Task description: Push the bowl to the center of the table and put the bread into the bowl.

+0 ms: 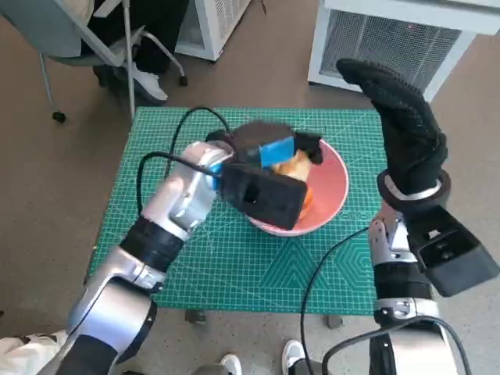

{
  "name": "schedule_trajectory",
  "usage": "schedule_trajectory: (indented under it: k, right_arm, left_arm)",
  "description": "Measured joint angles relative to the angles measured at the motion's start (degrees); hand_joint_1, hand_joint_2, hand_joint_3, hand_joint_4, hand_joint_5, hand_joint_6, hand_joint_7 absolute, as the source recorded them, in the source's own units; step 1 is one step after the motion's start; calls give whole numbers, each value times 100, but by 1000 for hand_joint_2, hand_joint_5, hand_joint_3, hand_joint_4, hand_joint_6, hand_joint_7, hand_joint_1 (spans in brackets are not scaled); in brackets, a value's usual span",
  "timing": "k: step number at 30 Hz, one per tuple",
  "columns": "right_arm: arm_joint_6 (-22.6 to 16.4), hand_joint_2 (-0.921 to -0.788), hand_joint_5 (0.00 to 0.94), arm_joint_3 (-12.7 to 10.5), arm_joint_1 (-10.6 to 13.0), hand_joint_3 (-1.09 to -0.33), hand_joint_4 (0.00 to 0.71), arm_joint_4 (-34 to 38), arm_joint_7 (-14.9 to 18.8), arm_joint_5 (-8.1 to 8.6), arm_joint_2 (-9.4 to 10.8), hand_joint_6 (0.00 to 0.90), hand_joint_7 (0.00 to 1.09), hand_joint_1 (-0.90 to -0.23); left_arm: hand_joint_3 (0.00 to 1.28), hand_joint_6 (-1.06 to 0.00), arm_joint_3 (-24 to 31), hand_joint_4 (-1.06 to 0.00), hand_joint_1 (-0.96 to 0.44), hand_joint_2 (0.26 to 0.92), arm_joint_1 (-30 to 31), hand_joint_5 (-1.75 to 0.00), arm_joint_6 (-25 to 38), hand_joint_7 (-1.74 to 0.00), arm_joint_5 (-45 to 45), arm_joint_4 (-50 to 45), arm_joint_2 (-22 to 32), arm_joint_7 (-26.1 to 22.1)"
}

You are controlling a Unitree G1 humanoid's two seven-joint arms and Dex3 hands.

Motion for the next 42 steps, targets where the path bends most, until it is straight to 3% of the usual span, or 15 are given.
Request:
schedule_trajectory:
  k: [7,11,21,29,37,42]
  right_arm:
    - [52,-921,468,-6,81,-833,-1,-204,-200,-138,-7,-1,616,-580]
    - [123,-921,466,-6,155,-832,-1,-305,-300,-218,-10,-1,615,-572]
    - [309,-921,456,-4,195,-817,-1,-453,-346,-152,-17,-1,593,-564]
    - [399,-921,434,-6,194,-797,15,-522,-322,17,-17,-1,589,-564]
    - [519,-921,287,-3,142,-774,100,-523,-320,30,9,-1,588,-570]
    - [630,-921,255,0,84,-768,121,-538,-320,32,25,-1,588,-573]
  left_arm:
    - [18,-166,-23,-1,-442,894,5,0,111,-4,-11,-46,32,-256]
    - [15,-166,224,1,-467,896,90,1,-425,-2,-286,-106,111,22]
    - [16,-180,1413,1,-441,910,676,1,-1718,-9,-1756,-400,131,548]
    - [190,-238,2258,-30,-524,920,1325,-12,-2715,-40,-2673,-898,-104,1333]
    - [322,-234,2666,-105,-589,921,1761,-33,-3118,-43,-3610,-1297,-508,1443]
    - [377,-231,2792,-131,-631,921,1913,-32,-3430,-42,-3736,-1366,-678,1564]
